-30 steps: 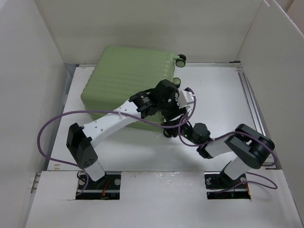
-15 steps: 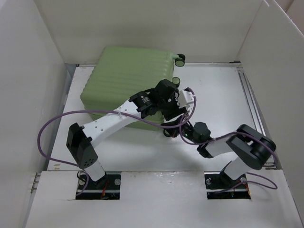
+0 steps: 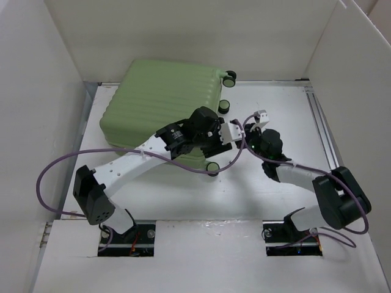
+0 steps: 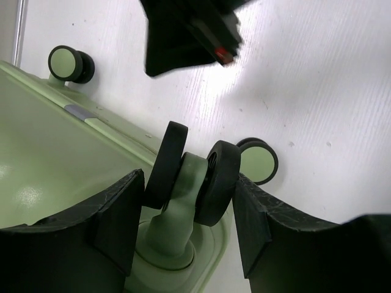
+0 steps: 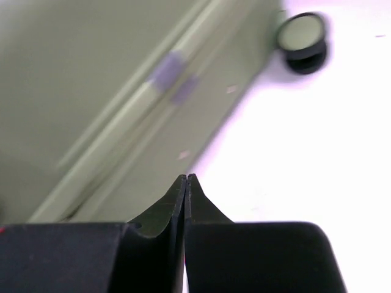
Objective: Pack the luggage
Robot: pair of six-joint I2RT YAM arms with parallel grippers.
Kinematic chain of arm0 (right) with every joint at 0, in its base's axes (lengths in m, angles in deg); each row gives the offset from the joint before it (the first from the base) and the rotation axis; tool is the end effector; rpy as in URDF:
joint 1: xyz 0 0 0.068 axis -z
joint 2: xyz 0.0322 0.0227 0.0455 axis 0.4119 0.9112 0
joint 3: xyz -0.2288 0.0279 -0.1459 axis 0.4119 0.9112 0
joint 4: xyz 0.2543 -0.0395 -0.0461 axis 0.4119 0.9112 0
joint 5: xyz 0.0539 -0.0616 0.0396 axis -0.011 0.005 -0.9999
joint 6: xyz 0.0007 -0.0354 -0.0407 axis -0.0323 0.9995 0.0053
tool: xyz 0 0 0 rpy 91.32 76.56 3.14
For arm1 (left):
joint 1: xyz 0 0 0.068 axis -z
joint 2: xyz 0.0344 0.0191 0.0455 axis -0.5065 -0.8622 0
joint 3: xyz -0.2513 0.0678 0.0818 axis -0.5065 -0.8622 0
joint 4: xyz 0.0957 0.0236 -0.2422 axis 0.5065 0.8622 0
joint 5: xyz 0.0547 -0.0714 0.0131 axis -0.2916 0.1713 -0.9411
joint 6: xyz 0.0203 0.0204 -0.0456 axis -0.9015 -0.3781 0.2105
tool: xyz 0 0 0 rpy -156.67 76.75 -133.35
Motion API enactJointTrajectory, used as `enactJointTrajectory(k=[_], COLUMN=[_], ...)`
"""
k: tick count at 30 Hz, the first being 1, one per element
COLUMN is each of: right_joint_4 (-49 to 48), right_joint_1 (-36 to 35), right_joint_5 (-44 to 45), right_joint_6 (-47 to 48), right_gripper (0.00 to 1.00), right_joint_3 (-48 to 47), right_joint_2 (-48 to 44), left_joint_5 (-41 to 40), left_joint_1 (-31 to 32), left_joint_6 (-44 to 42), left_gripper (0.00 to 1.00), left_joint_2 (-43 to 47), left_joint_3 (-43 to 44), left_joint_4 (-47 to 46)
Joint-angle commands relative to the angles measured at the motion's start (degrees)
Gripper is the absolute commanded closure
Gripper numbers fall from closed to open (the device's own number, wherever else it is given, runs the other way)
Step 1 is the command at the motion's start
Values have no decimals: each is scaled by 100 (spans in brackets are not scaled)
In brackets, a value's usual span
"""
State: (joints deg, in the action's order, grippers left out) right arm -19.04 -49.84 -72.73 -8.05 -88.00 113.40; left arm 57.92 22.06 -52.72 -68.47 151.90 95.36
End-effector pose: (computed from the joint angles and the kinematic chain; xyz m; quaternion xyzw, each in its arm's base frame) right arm 0.2558 0.1282 0.2119 -0.0736 0.7451 0.3198 0.5806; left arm 0.2074 -0.2767 0.3620 0.6047 0.6288 -0.1359 0.4695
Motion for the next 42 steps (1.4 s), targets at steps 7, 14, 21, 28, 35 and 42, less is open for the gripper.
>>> enactJointTrajectory(k=[7, 14, 21, 28, 35, 42], right_joint_4=[-428, -1265, -2432, -2469, -2417, -2627], right_joint_1=[372, 487, 73, -348, -516, -665], right_joint_5=[-1541, -4319, -4532, -4076, -3680, -3073], right_joint_6=[1067, 1156, 727, 725, 725, 541], right_gripper=[90, 28, 28, 28, 33, 68], right_joint_3=[-711, -243, -130, -349, -402, -437], right_joint_2=[568, 821, 1172, 1516, 1683, 1744], left_joint_5=[-527, -89, 53, 0, 0, -53], left_joint_1=[-72, -72, -72, -72, -72, -72], left_joint_6=[145, 145, 83, 188, 189, 189], left_gripper=[100, 100, 100, 100, 100, 100], left_joint_2=[716, 663, 540, 365, 364, 311], left_joint_3=[-140, 150, 325, 590, 642, 695], left_joint_4=[710, 903, 1062, 1062, 1062, 1062])
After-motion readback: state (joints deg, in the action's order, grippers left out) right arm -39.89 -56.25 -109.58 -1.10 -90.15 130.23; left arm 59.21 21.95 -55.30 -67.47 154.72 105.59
